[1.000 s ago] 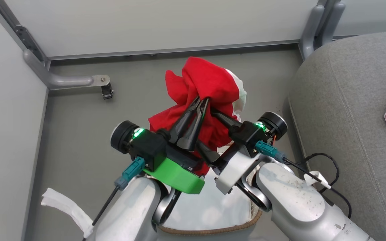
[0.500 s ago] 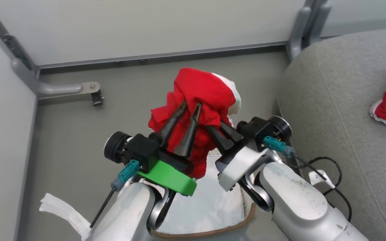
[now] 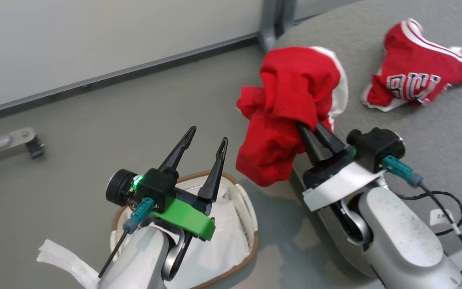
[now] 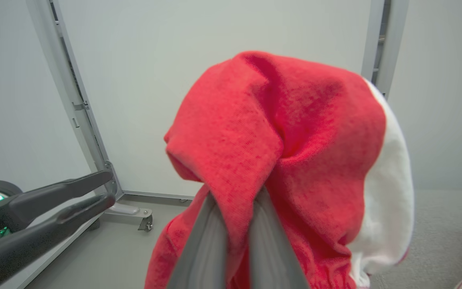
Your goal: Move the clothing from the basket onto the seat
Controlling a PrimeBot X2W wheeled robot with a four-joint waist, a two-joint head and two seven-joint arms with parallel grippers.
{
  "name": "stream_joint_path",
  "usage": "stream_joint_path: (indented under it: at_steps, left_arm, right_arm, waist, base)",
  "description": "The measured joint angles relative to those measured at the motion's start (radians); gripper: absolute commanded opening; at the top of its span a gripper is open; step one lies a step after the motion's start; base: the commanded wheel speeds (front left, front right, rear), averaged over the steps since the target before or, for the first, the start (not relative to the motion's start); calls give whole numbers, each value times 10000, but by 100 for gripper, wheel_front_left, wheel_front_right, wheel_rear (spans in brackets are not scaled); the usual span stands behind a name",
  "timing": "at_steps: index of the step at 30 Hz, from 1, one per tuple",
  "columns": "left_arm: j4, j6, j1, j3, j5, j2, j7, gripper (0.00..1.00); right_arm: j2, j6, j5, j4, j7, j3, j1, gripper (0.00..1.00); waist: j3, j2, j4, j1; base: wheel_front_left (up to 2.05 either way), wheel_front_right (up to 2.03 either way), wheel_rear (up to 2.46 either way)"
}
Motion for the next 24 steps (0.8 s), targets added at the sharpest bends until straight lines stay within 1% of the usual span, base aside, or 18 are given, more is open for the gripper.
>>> stream_joint_path:
  at_steps: [3,7,10,13,15,19,24]
  left_arm:
    - [105,-12,21,50,88,-21,0,100]
    - [232,-38,14,82,169,-58,0,100]
    - [374,-46,-85,21,245,-90,2,100]
    - [477,-48,-330,-217,268,-81,0,100]
    - [571,-48,-510,-336,267,-52,0,100]
    - [709,-48,-747,-537,267,69,2,100]
    - [792,-50,-1183,-731,288,151,2,100]
  right_arm:
    - [-157,0,0,-380,0,-393,125,0]
    - [-462,0,-6,-698,0,-953,92,0]
    - [-880,0,-58,-773,0,-1473,-375,0]
    - [-1538,0,-238,-723,0,-2038,-1203,0]
    - [-2130,0,-499,-462,0,-2382,-1820,0]
    - [-2928,0,-796,470,-2,-3003,-3012,0]
    - [-3833,0,-1166,2360,0,-3789,-4597,0]
  waist:
    - [105,0,-597,0]
    - [291,0,-1216,0]
    - [557,0,-1533,0]
    - [903,0,-1717,0]
    - [1171,0,-1779,0]
    - [1708,0,-1741,0]
    - [2504,0,-1421,1]
  base:
    - [0,0,0]
    - [0,0,0]
    - [0,0,0]
    - [0,0,0]
    - [0,0,0]
    - [0,0,0]
    - [0,0,0]
